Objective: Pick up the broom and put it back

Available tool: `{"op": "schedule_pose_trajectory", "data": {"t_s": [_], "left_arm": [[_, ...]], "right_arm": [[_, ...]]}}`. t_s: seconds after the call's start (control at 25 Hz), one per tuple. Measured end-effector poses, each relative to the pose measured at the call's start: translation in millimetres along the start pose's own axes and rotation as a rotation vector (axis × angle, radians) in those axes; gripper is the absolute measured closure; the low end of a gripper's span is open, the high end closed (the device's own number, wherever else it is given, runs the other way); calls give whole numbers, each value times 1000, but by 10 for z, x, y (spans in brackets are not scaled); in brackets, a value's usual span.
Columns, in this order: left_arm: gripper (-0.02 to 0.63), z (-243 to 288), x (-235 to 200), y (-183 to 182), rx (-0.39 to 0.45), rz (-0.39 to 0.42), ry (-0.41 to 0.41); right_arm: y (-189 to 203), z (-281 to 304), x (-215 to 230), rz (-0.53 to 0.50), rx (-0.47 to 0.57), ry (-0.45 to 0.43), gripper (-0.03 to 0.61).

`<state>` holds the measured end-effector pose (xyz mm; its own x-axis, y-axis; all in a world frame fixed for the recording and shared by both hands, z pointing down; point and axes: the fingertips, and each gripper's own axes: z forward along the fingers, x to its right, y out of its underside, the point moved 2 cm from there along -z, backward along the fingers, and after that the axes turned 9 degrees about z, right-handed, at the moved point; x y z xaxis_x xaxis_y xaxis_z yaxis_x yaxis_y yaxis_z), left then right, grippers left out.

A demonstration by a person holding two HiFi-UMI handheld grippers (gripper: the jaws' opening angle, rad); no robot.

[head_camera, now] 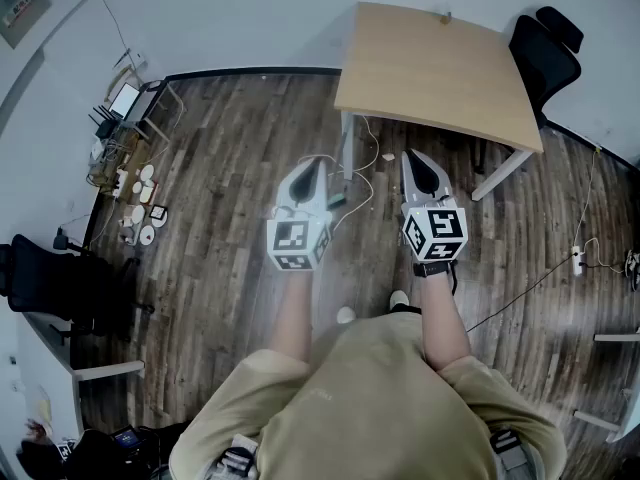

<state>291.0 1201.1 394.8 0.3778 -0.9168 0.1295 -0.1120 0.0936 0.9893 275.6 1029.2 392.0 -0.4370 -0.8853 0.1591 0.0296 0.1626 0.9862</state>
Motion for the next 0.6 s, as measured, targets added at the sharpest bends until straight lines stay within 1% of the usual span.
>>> {"op": "schedule_pose_trajectory", "data": {"t_s": [0.16, 0.32, 0.48, 0.6], "left_arm": [[612, -24, -151, 97, -24, -8, -35], [612, 10, -288, 186, -27, -25, -58], [612, 82, -297, 441, -84, -68, -60], [612, 325, -391, 547, -93, -82, -69]], "right_arm": [[75, 105, -89, -7, -25, 3, 572], [166, 257, -177, -10, -44, -25, 572], [431, 354, -113, 49, -98, -41, 572], [532, 668, 40, 91, -112, -73, 572]]}}
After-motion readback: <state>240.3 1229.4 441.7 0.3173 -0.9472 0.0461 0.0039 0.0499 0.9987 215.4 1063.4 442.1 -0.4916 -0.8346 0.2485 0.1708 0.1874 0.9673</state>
